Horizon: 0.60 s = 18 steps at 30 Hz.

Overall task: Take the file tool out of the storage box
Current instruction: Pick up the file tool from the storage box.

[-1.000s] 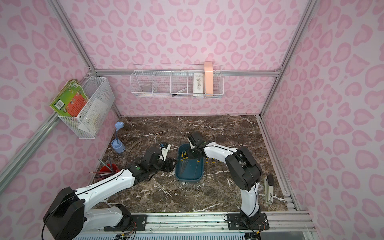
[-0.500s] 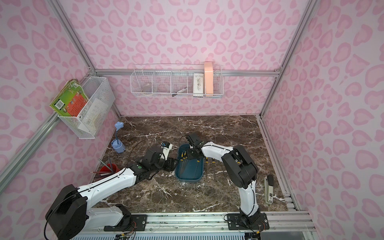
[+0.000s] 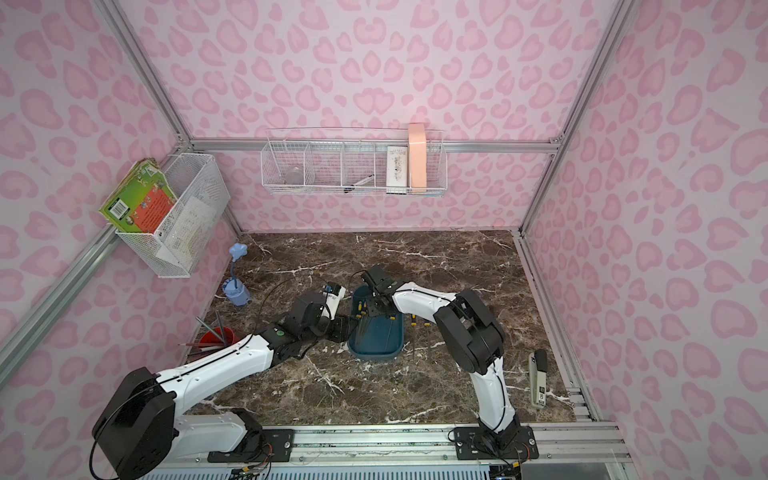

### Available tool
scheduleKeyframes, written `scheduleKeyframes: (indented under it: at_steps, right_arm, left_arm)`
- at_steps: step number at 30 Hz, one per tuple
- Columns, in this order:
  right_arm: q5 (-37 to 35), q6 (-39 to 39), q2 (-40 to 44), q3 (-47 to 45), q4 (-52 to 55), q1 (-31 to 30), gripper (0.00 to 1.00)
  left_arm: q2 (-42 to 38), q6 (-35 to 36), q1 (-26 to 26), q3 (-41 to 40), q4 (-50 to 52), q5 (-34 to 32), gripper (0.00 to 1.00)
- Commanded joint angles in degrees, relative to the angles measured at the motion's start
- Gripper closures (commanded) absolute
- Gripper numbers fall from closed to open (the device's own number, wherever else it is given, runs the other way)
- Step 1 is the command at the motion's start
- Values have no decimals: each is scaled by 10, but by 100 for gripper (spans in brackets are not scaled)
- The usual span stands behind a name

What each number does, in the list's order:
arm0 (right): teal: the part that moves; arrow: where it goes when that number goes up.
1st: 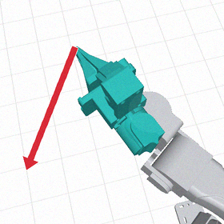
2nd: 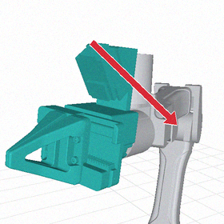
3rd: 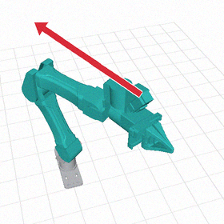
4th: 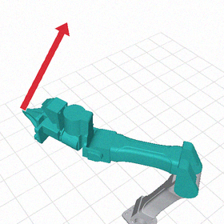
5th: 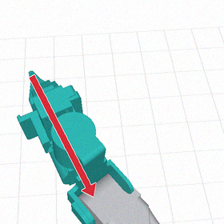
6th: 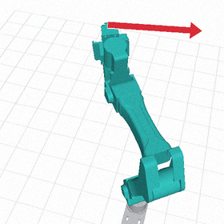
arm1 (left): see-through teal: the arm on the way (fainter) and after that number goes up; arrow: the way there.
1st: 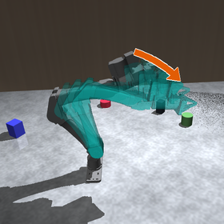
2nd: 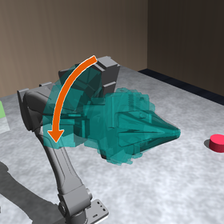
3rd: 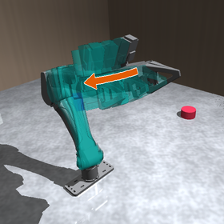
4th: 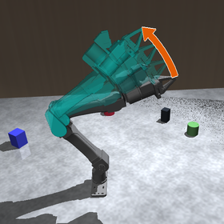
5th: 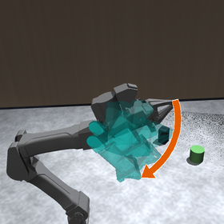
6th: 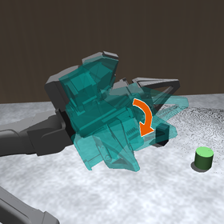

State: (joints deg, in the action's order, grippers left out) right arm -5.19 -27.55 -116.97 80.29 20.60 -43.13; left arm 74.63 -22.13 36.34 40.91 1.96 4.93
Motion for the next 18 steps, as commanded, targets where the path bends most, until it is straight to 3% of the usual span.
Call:
scheduleKeyframes:
  at_steps: [1, 5, 16, 18]
  right_arm:
    - [-9, -5, 23, -18, 7, 7, 71]
    - [52, -11, 34, -36, -39, 18, 70]
    - [31, -15, -13, 8, 9, 20, 65]
    - [-7, -14, -25, 28, 52, 8, 66]
  left_arm:
    - [15, 7, 0, 5, 22, -31, 42]
    - [23, 2, 0, -4, 4, -30, 43]
    - [39, 13, 0, 11, 12, -19, 43]
    - [44, 15, 0, 14, 14, -18, 43]
